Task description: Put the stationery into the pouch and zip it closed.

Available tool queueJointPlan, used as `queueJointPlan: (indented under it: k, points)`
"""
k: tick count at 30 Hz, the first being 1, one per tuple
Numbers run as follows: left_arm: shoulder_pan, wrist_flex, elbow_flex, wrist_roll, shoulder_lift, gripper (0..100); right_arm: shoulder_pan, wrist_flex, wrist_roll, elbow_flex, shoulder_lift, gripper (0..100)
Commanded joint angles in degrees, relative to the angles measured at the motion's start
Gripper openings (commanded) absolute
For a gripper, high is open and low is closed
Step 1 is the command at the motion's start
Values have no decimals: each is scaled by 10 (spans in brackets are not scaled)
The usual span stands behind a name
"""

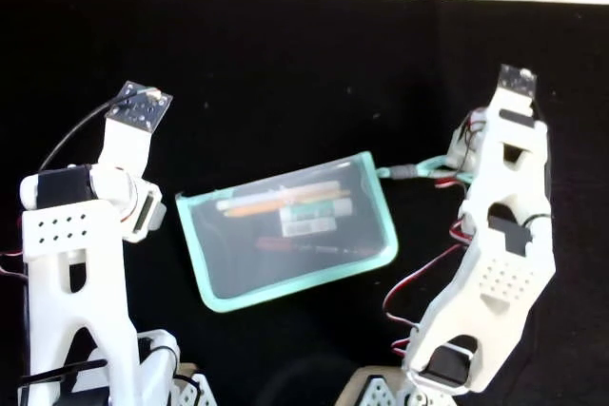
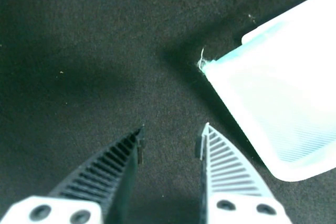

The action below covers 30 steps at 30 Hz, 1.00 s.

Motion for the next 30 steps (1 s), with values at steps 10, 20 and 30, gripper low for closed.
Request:
queueJointPlan:
  k: [10, 20, 30]
  points:
    - [10, 3, -20, -3, 0, 181, 18, 32, -4, -23, 41, 346]
    - [10, 3, -20, -3, 0, 181, 17, 53, 31, -22, 43, 14]
    - [12, 3, -20, -3, 0, 181, 18, 117, 31, -62, 37, 5]
